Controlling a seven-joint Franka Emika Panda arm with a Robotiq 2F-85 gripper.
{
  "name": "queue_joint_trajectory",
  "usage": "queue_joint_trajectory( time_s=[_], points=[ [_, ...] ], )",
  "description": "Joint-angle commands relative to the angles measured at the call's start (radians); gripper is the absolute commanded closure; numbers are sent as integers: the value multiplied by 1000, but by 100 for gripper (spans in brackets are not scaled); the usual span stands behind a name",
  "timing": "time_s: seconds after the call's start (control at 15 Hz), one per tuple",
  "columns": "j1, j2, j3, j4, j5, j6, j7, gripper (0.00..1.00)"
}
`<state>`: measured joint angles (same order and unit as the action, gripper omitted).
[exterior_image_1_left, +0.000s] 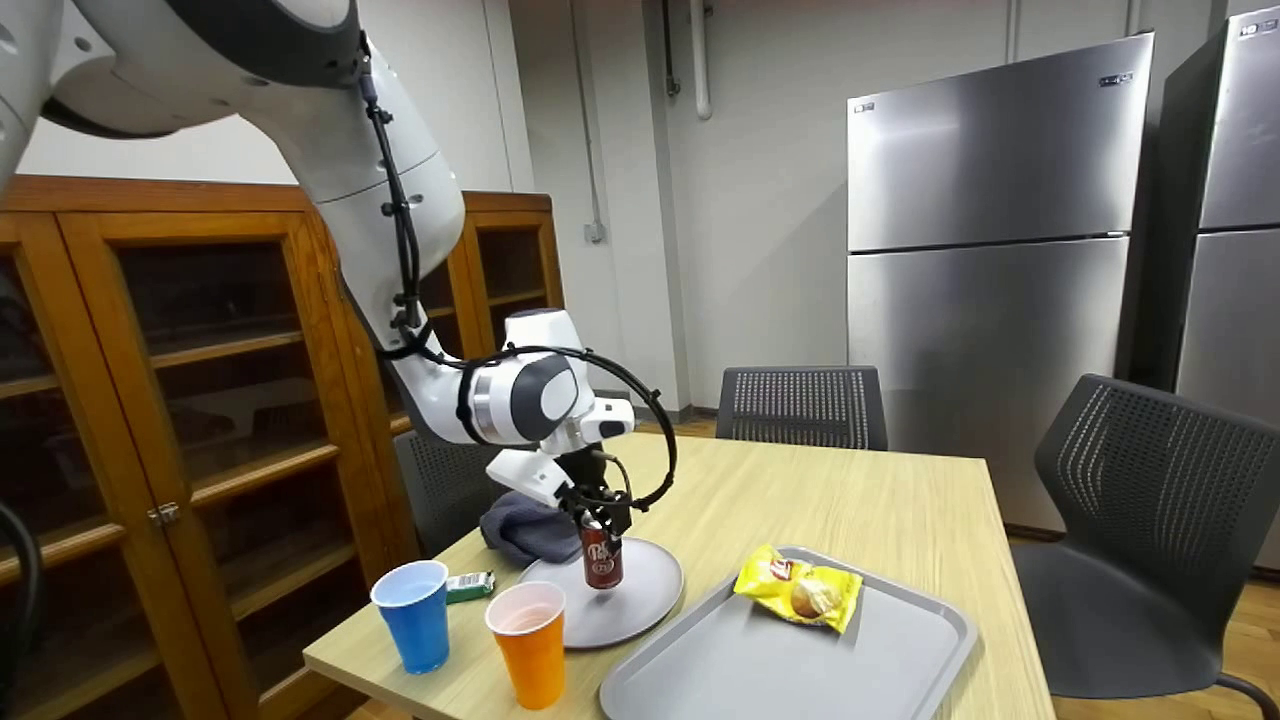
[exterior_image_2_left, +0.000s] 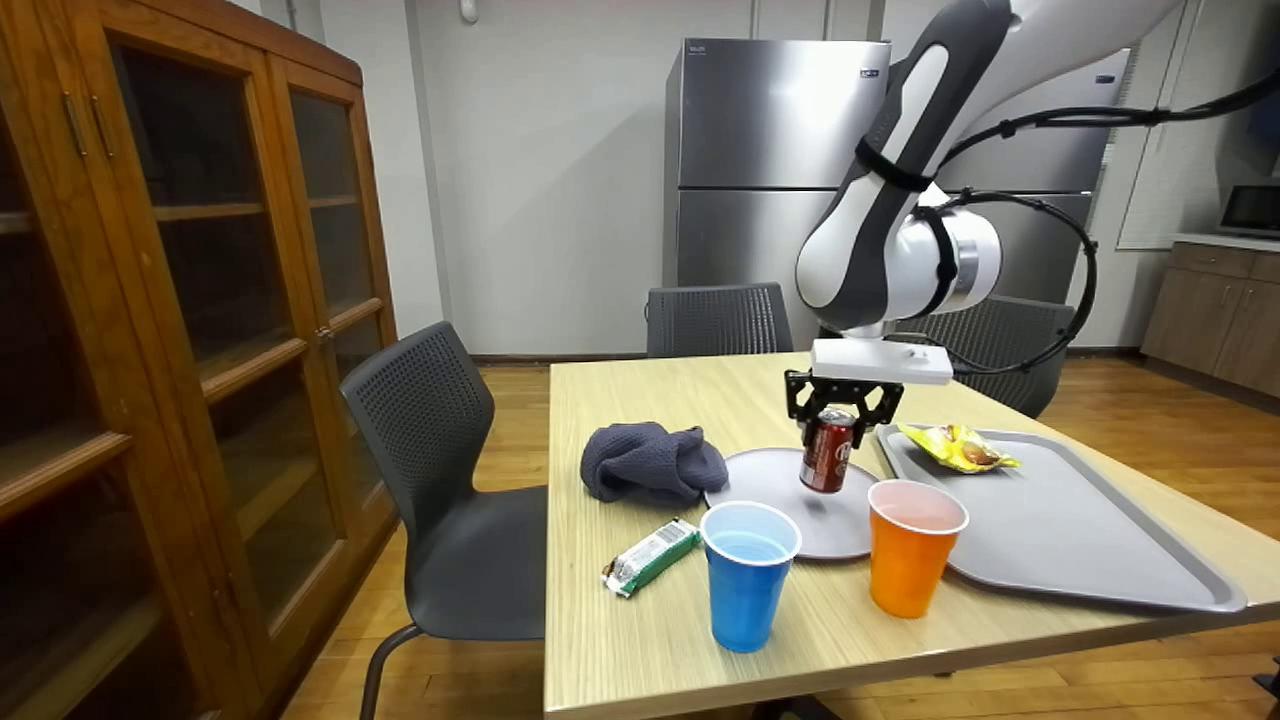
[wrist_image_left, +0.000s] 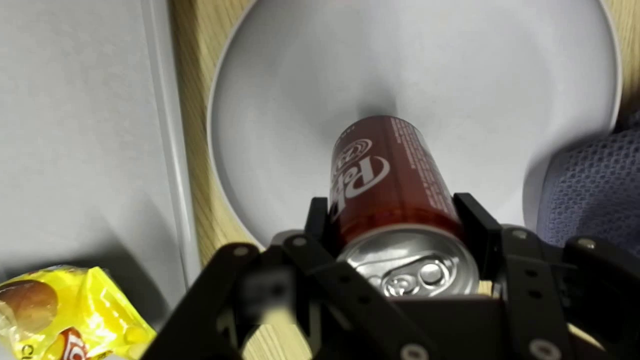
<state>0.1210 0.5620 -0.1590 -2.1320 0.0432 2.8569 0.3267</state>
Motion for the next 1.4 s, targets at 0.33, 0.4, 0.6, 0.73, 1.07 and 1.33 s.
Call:
queue_joint_trajectory(
  time_s=[0.33, 0.4, 0.6, 0.73, 1.07, 1.33],
  points=[
    [43, 15, -36, -11, -25, 37, 9, 61],
    [45, 16, -39, -11, -25, 39, 9, 61],
    [55, 27, -51, -9, -27, 49, 12, 61],
    [63, 38, -59, -7, -28, 58, 13, 61],
    [72, 57, -70, -1, -23, 68, 10, 61],
    [70, 47, -76, -10, -22, 57, 3, 10]
  ],
)
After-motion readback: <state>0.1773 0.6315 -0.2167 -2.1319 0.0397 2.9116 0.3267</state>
